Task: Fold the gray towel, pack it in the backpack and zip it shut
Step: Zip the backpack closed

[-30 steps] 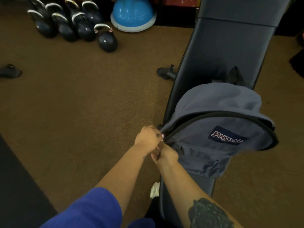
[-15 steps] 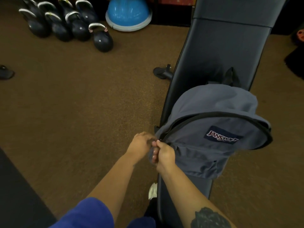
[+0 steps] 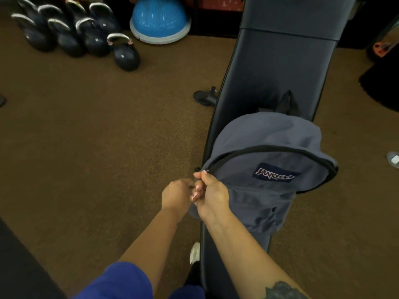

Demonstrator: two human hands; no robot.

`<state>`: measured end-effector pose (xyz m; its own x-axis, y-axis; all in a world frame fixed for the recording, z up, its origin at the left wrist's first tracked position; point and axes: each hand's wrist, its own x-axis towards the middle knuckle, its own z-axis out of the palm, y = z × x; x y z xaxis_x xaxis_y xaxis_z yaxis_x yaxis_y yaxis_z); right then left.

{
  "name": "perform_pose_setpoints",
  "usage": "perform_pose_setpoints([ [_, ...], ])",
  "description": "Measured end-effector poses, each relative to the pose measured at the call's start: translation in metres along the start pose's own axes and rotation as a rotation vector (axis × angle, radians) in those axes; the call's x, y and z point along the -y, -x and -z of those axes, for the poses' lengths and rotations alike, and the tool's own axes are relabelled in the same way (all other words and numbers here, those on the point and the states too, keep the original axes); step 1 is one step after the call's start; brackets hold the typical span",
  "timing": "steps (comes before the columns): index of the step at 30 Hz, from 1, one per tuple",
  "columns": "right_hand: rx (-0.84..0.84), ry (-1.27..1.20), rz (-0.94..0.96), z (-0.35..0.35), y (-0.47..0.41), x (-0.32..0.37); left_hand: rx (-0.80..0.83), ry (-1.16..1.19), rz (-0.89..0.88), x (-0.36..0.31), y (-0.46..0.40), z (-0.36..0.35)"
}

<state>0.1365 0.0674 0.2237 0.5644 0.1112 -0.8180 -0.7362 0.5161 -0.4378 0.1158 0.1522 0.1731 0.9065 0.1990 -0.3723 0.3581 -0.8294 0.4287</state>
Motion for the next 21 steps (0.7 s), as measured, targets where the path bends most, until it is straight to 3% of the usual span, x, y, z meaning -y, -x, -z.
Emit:
perform_pose_setpoints([
  [5,0.068,-0.053,0.067,-0.009,0.021,0.024,0.032,-0.009,0.132,-0.006,-0.004,0.001],
  [16,0.101,-0.292,0.038,0.001,0.037,0.082,0.101,-0.010,0.168,-0.003,-0.012,0.005],
  [21,0.123,-0.171,0.012,0.006,0.039,0.092,0.183,-0.039,0.169,-0.017,-0.020,0.027],
])
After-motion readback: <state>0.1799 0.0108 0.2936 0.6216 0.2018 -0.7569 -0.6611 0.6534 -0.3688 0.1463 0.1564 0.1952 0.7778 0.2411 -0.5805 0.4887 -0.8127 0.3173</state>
